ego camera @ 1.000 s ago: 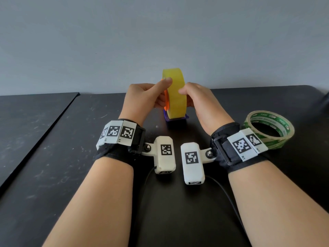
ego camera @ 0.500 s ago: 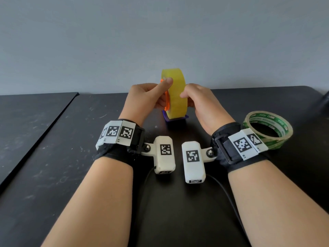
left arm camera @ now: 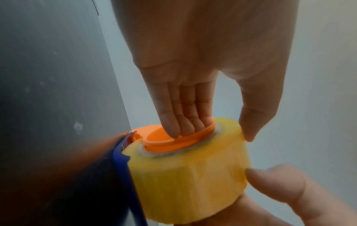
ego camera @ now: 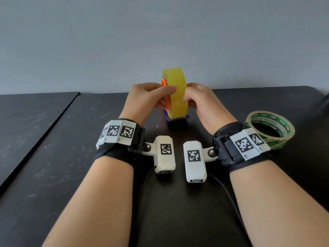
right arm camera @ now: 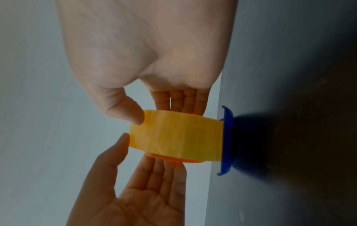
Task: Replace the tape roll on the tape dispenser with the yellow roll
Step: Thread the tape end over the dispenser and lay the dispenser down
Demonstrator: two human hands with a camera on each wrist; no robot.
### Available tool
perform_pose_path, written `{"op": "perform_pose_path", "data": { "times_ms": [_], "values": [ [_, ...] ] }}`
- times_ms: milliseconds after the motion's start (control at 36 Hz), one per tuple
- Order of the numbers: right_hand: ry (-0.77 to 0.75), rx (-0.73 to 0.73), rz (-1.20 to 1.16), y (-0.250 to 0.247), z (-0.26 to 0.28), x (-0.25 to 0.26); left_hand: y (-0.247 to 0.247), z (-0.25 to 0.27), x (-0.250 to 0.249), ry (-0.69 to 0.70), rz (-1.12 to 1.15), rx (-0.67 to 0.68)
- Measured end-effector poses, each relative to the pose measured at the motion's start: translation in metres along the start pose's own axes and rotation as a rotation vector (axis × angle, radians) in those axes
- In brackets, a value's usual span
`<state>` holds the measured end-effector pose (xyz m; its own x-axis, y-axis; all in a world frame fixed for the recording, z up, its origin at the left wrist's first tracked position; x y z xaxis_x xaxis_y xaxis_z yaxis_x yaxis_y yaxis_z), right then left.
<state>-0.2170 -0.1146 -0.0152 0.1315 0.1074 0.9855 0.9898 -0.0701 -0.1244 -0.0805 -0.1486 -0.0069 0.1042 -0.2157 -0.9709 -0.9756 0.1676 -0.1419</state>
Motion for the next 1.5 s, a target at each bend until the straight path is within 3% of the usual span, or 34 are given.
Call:
{"op": "perform_pose_path", "data": {
  "times_ms": [444, 1222, 1500],
  "values": [
    [0.029, -0.061, -0.001, 0.0004, 0.0018, 0.0007, -0.0009, -0.0016, 0.0023, -0.004, 0.039, -0.017],
    [-0.004, 0.022, 0.037, 0.0028, 0.0014, -0.0005, -0.0021, -0.0010, 0.0006, -0.006, 0.071, -0.058],
    [0.019, -0.013, 0.017, 0.0012, -0.0003, -0.0029, -0.0043, -0.0010, 0.0019, -0.009, 0.058, -0.055]
  ]
}}
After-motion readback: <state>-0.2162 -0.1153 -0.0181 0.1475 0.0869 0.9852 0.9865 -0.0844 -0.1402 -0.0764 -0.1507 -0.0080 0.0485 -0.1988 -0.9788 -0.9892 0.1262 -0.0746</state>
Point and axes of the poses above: each hand's wrist, its own z-axis away from the middle knuckle, its own y-axis out of the palm, x = y × z, the point moved 8 cm from there along -z, towards the middle knuckle, and after that the axes turned 2 degrees about -z, right-handed, at the moved point
